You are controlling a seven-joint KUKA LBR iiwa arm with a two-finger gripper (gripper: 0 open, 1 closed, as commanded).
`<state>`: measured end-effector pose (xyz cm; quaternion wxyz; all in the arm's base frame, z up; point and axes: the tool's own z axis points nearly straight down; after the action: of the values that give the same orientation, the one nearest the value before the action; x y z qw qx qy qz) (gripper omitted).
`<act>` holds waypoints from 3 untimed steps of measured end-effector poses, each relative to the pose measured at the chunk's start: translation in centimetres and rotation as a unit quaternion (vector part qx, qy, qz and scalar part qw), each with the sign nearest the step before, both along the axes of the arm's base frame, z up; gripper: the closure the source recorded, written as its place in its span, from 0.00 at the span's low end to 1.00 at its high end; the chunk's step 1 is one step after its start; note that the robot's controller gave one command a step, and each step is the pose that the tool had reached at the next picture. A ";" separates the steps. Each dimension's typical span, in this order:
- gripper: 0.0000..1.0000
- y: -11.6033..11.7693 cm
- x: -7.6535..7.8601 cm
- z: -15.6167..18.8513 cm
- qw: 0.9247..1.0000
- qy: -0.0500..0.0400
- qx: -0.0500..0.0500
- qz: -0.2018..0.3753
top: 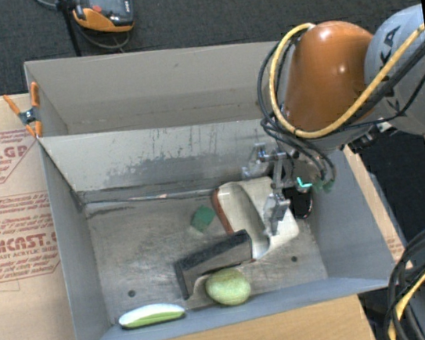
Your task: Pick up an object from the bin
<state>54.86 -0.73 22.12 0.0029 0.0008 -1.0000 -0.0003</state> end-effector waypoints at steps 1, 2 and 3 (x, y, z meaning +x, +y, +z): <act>0.00 0.0 0.2 0.4 1.000 -0.004 0.000 0.000; 0.00 1.3 0.7 -2.8 1.000 -0.009 0.000 -0.008; 0.00 2.6 -3.1 -7.9 1.000 -0.004 0.000 0.024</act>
Offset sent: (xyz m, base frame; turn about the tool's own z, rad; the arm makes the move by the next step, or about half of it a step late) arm 0.0097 0.0407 -0.0956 0.0339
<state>51.79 1.87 14.18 -0.0013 0.0249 -0.9997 -0.0002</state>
